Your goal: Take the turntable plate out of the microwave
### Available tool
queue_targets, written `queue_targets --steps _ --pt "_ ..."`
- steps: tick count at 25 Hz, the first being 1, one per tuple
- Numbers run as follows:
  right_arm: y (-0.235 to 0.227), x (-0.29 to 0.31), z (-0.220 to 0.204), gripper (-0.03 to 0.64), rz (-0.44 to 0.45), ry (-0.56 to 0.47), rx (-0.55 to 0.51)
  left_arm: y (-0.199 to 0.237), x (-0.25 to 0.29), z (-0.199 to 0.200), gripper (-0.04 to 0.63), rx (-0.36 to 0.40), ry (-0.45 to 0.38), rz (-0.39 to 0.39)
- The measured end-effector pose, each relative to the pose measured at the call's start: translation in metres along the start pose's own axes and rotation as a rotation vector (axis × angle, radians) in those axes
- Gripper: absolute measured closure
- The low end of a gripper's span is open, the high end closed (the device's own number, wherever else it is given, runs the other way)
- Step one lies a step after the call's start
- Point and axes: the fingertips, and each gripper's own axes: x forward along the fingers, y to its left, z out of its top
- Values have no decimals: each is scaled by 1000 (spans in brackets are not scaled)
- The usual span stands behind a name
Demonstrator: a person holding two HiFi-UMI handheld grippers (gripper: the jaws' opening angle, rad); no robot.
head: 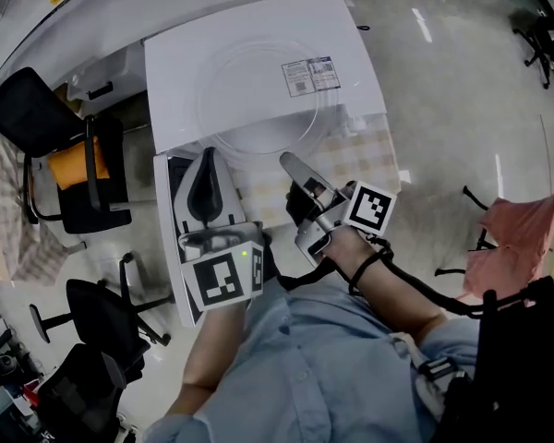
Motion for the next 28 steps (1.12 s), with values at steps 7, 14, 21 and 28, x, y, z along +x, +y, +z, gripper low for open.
queue_targets --steps 7,14,21,28 --pt "-1 3 5 575 -3 1 -9 -5 4 0 588 6 1 -13" --pt "-5 23 20 575 4 -20 -3 10 5 0 588 12 2 12" --pt "0 34 29 572 33 -34 -6 18 5 4 588 9 -3 33" --pt "5 32 18 512 53 2 -60 11 6 3 588 1 -7 36"
